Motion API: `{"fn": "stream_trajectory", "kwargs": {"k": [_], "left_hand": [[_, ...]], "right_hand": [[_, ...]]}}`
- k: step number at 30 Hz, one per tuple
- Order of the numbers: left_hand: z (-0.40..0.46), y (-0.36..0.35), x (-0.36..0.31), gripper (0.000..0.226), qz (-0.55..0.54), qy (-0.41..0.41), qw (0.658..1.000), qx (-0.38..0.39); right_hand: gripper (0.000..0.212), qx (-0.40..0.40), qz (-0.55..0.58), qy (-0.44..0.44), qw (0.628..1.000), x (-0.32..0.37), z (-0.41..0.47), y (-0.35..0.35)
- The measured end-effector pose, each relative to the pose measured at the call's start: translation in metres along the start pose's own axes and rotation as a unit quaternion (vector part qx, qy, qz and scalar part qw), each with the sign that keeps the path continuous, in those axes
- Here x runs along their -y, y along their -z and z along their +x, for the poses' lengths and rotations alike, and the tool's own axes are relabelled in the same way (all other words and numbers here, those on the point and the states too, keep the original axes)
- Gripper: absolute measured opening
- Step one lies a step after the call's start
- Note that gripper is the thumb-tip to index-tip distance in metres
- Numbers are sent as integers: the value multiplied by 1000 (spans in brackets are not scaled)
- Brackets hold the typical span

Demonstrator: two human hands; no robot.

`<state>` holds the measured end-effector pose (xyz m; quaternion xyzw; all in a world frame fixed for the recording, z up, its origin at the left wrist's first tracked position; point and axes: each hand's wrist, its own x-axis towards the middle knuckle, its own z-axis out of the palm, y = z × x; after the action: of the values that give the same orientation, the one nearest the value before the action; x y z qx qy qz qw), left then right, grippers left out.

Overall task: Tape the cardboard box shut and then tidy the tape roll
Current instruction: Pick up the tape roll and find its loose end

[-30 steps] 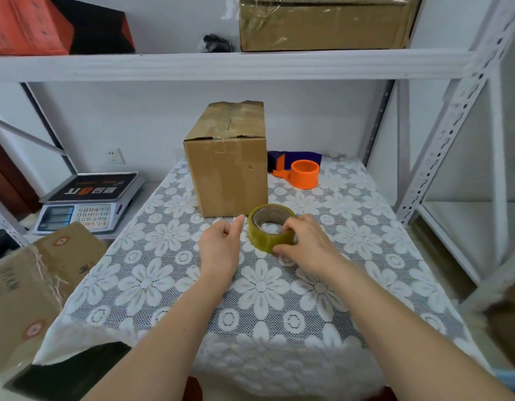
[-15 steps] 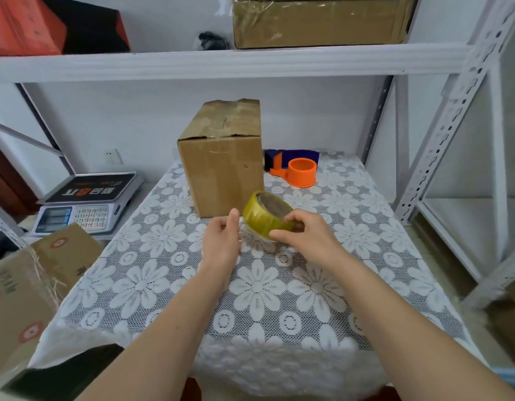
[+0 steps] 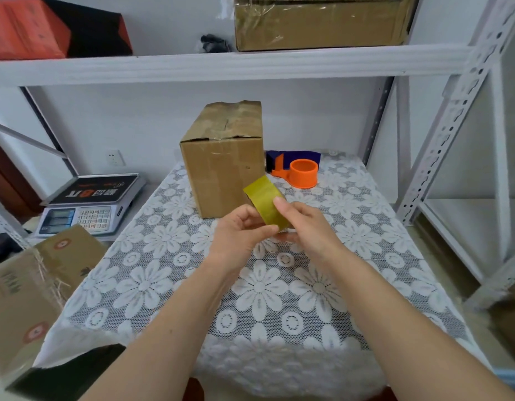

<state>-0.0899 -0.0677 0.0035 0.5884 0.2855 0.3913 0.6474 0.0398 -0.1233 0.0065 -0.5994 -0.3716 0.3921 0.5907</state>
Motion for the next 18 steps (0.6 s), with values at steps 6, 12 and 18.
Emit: {"fn": "stream_trajectory", "kwargs": {"k": [6,12,18], "left_hand": [[-3,1,-4,19,121,-70,990,-18],[-3,6,-7,13,-40,18,998,-50],[0,9,-13,10,-184,103,975,-74]], "right_hand": [[49,7,8,10,1000,3,-2,-5],[36,-12,15,23,1000,4,-2,-5],[10,13,-30,37,999,-2,-3,-8]]}}
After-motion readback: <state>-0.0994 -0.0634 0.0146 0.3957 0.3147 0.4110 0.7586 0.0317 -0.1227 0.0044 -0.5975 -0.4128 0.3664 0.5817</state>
